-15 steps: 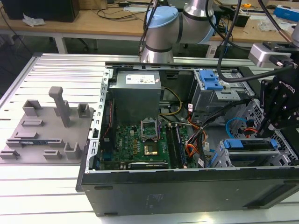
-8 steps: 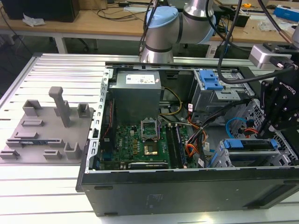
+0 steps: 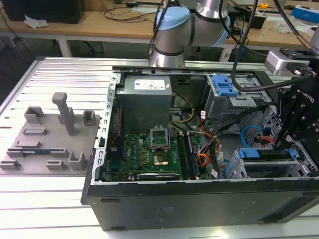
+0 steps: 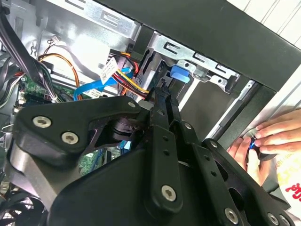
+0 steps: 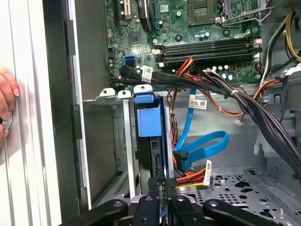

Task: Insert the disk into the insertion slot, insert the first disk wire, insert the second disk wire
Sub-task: 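Insert the first disk wire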

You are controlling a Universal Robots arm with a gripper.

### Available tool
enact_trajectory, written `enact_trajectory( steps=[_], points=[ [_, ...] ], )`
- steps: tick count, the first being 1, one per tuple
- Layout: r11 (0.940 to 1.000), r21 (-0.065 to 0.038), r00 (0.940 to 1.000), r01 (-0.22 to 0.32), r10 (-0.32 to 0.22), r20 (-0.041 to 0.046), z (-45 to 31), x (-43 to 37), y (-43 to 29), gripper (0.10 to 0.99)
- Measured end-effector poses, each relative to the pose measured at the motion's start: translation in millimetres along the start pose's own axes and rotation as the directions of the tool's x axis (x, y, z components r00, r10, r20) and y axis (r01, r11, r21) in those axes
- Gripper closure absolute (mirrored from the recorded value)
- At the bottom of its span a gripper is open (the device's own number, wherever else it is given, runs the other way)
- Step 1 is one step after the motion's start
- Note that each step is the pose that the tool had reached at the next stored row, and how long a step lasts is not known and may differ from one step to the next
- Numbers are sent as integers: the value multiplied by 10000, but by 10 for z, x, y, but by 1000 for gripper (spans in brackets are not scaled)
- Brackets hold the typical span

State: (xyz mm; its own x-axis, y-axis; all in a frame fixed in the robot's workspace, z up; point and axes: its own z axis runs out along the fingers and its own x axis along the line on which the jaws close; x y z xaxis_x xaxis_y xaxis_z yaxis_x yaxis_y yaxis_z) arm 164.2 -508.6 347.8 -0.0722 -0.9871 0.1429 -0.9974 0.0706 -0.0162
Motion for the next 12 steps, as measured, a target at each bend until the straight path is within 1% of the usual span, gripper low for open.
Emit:
enact_trajectory(
  steps=[12],
  points=[
    [10000, 0, 10000, 0, 0, 0, 47, -1, 0, 922]
  ],
)
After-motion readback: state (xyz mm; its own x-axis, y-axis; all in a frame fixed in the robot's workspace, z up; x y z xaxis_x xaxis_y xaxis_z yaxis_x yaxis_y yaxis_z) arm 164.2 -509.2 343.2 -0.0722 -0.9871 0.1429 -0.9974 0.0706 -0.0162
